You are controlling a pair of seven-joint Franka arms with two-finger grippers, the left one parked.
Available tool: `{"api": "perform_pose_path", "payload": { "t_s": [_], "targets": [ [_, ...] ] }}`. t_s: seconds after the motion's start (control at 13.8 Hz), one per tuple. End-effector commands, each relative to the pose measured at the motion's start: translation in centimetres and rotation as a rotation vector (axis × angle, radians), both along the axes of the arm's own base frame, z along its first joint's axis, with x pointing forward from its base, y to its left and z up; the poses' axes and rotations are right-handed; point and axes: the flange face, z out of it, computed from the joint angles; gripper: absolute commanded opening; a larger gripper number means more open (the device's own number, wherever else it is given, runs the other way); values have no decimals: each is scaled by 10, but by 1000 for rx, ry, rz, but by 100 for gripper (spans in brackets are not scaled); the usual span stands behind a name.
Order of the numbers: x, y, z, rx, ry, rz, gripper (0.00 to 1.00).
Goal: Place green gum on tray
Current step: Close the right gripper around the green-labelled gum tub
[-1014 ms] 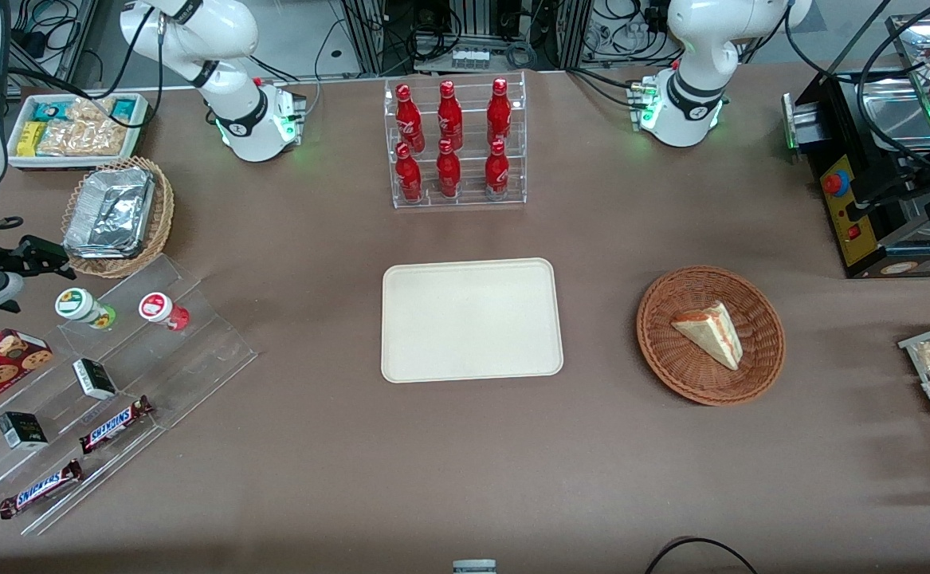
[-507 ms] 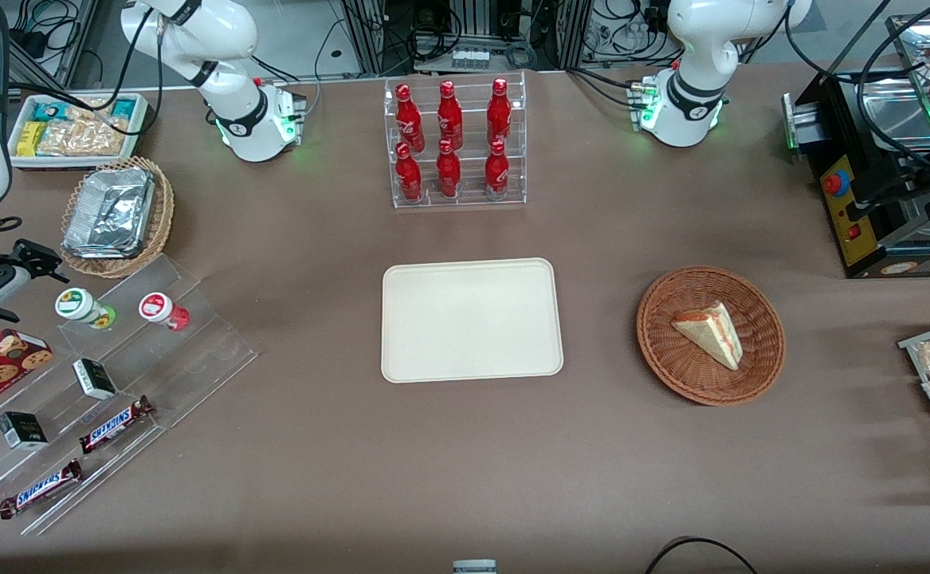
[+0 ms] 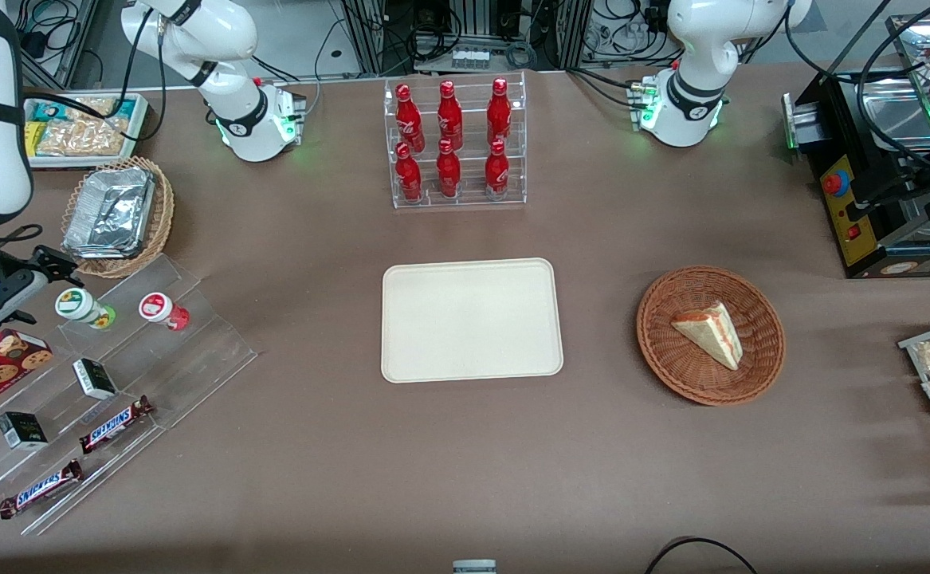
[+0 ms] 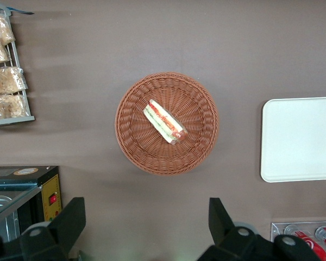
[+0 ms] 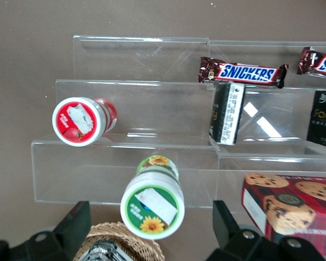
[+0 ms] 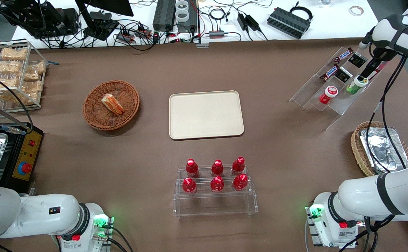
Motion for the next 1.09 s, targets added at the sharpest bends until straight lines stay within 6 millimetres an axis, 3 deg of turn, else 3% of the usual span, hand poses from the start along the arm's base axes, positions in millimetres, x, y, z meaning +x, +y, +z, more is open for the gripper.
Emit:
{"api": "perform_pose_path", "payload": {
  "t_s": [0.0,0.43,0.51,0.65,0.72,1.01],
  "targets": [
    [-13,-7,-12,14,-33,-19,100],
    [-19,-7,-35,1,-58,-4,98],
    [-20,-6,-38,2,-55,-5,84],
    [-21,-6,-39,2,-57,-3,19],
    [-21,-5,-37,2,-58,0,0],
    [-16,-1,-18,6,-55,8,0]
  ]
}}
